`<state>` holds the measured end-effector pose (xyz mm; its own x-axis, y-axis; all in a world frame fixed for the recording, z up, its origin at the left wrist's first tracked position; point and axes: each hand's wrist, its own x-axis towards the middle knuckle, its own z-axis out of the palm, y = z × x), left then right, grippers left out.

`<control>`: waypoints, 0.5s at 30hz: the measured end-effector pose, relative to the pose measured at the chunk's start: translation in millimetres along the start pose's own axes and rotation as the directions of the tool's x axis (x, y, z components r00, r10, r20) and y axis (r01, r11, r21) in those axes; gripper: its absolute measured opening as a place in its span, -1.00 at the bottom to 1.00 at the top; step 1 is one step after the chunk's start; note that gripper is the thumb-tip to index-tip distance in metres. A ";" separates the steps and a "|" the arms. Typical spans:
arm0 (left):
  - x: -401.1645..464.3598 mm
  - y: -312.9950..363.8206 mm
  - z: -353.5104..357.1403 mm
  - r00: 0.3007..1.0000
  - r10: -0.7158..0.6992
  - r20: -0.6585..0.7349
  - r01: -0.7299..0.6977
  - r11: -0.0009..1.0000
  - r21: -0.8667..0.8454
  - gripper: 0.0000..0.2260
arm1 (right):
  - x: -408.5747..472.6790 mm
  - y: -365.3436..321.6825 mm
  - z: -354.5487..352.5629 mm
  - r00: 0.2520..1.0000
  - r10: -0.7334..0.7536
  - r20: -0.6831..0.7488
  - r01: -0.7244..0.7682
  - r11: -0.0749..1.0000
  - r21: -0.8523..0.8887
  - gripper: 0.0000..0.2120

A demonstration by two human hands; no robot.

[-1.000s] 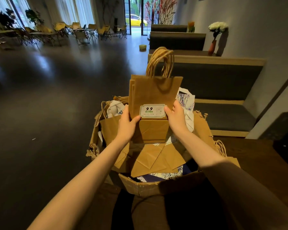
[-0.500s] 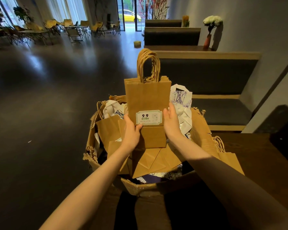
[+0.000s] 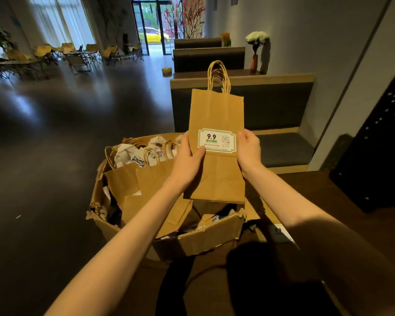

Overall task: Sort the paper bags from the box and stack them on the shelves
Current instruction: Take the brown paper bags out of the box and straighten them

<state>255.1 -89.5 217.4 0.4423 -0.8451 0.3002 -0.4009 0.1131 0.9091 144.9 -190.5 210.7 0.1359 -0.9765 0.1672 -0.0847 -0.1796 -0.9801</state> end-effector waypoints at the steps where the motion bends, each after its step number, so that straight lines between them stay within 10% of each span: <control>1: -3.2 3.9 11.7 1.000 0.005 0.008 -0.005 1.000 -0.003 -0.54 | 1.6 1.3 -13.4 1.000 0.001 0.002 -0.001 1.000 -0.012 -0.72; 15: -53.4 40.6 197.0 0.974 -0.213 0.073 0.215 0.976 -0.020 -0.46 | 22.6 46.1 -209.3 0.971 0.178 0.162 -0.191 0.979 0.072 -0.70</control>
<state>57.2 -142.7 181.3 0.4580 -0.8855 0.0779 -0.2805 -0.0608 0.9579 -62.5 -245.8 191.7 0.2770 -0.9604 -0.0292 -0.0376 0.0195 -0.9991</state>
